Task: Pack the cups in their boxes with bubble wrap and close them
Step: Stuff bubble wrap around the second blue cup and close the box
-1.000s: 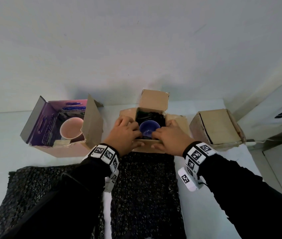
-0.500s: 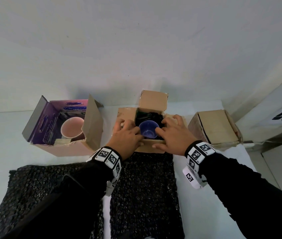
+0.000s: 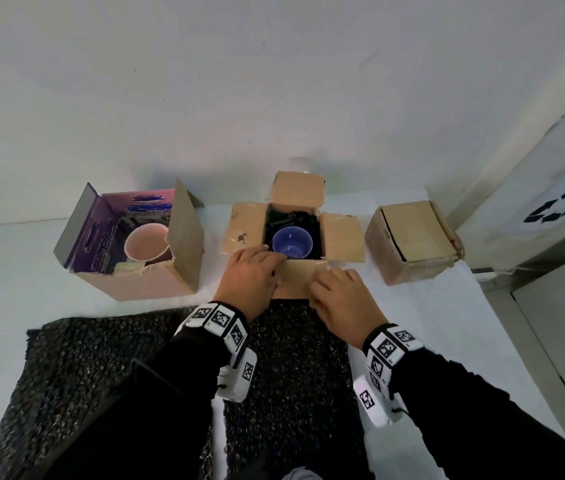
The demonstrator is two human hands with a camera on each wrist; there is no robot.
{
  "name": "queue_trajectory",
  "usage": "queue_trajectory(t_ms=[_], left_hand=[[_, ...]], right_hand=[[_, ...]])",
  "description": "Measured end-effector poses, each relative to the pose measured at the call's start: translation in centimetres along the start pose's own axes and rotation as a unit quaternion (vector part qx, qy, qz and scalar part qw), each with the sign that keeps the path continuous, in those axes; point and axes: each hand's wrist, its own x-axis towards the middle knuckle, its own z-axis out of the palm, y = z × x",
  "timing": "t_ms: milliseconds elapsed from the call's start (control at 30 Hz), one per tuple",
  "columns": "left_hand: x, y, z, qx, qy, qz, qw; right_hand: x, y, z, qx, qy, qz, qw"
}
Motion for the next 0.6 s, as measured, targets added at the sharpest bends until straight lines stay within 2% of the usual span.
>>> queue_trajectory(t_ms=[67, 133, 200, 300, 400, 500, 600], left_hand=[[-1.2, 0.0, -0.1, -0.014, 0.006, 0.015, 1.0], [-2.5, 0.2, -0.1, -0.046, 0.017, 0.02, 0.999], [-3.9, 0.4, 0.0, -0.076, 0.02, 0.01, 0.997], [-5.9, 0.6, 0.5, -0.082, 0.004, 0.01, 0.997], [-7.2, 0.8, 0.4, -0.078, -0.035, 0.046, 0.995], [-7.6, 1.2, -0.2, 0.002, -0.122, 0.107, 0.987], [-7.1, 1.9, -0.5, 0.09, -0.16, 0.126, 0.975]], right_hand=[[-2.1, -0.9, 1.0, -0.004, -0.044, 0.054, 0.998], [-3.9, -1.9, 1.8, -0.007, -0.124, 0.136, 0.983], [-5.2, -2.7, 2.5, -0.011, -0.167, 0.166, 0.972], [-6.0, -4.0, 2.8, -0.008, -0.149, 0.182, 0.972], [-6.2, -4.7, 2.7, 0.009, -0.094, 0.188, 0.978], [-5.7, -5.1, 1.3, 0.113, -0.069, 0.153, 0.979], [-4.9, -5.7, -1.1, 0.245, -0.051, 0.16, 0.955]])
